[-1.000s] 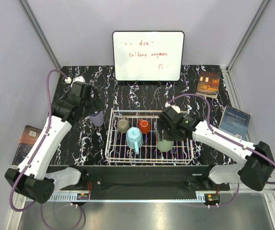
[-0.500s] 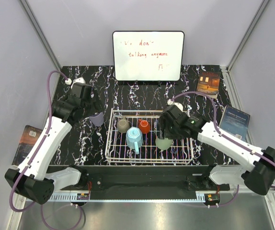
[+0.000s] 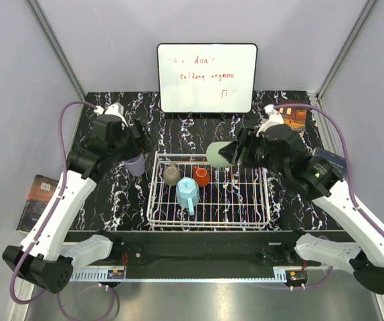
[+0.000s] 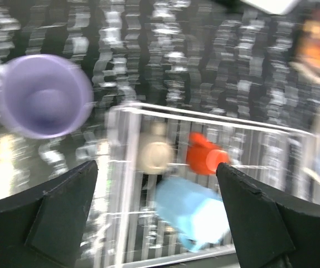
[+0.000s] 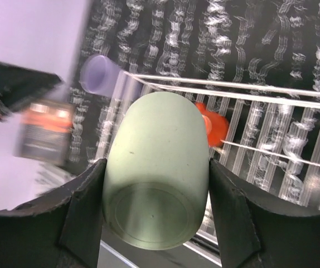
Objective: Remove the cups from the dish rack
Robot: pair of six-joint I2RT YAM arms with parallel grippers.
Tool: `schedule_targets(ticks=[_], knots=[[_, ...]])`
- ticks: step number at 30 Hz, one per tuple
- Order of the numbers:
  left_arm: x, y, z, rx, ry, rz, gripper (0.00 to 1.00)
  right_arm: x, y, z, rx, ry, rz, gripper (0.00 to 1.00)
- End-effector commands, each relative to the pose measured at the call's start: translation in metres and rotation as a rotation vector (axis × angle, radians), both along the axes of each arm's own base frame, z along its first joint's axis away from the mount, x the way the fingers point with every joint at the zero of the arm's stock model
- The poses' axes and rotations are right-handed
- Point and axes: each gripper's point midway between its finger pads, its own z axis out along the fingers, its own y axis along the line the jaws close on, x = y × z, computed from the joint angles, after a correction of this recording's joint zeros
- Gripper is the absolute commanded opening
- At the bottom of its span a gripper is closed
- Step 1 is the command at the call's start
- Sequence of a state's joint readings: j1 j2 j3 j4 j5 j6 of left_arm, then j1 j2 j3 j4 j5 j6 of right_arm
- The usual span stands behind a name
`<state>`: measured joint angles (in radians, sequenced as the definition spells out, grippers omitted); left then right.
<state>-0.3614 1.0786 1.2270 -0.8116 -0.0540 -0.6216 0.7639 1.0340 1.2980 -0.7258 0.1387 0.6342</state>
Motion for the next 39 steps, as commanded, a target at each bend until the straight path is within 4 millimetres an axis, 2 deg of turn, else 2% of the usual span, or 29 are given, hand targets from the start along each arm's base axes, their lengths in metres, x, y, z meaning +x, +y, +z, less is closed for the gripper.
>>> schedule_targets(ticks=[1,2,3,4,5,6,8,9,11,12,16,18,20,28,33,39], knots=[[-0.003,-0.050,0.033,-0.252,-0.106,-0.185,0.92,0.017,0.020,0.033,0.307,-0.043,0.089,0.00],[-0.004,-0.061,0.045,-0.307,-0.147,-0.236,0.92,0.020,0.021,0.025,0.338,-0.023,0.097,0.00],[-0.007,-0.066,0.052,-0.346,-0.163,-0.254,0.93,0.024,0.023,0.040,0.426,-0.041,0.120,0.00],[-0.009,-0.071,0.052,-0.368,-0.169,-0.285,0.93,0.024,0.025,0.043,0.462,-0.040,0.138,0.00],[-0.012,-0.080,0.062,-0.404,-0.197,-0.344,0.92,0.020,0.031,0.037,0.509,0.009,0.171,0.00],[-0.013,-0.084,0.063,-0.419,-0.197,-0.362,0.92,0.027,0.033,0.046,0.559,-0.020,0.189,0.00],[-0.017,-0.092,0.071,-0.469,-0.217,-0.416,0.92,0.024,0.042,0.042,0.642,0.032,0.236,0.00],[-0.020,-0.095,0.073,-0.489,-0.223,-0.435,0.93,0.027,0.047,0.051,0.688,0.000,0.266,0.00],[-0.024,-0.102,0.089,-0.550,-0.267,-0.476,0.92,0.027,0.052,0.050,0.752,0.016,0.293,0.00],[-0.025,-0.103,0.091,-0.564,-0.273,-0.483,0.92,0.031,0.055,0.044,0.752,0.039,0.292,0.00],[-0.031,-0.110,0.106,-0.616,-0.318,-0.543,0.90,0.036,0.061,0.040,0.757,0.057,0.311,0.00],[-0.034,-0.114,0.105,-0.645,-0.317,-0.556,0.89,0.039,0.065,0.040,0.755,0.060,0.328,0.00],[-0.040,-0.117,0.118,-0.676,-0.366,-0.588,0.88,0.042,0.068,0.041,0.758,0.058,0.339,0.00],[-0.049,-0.131,0.125,-0.705,-0.399,-0.640,0.86,0.049,0.077,0.043,0.762,0.056,0.384,0.00],[-0.054,-0.147,0.125,-0.734,-0.384,-0.694,0.81,0.051,0.086,0.041,0.801,0.078,0.440,0.00],[-0.056,-0.158,0.121,-0.744,-0.372,-0.724,0.63,0.048,0.092,0.045,0.848,0.094,0.512,0.00]])
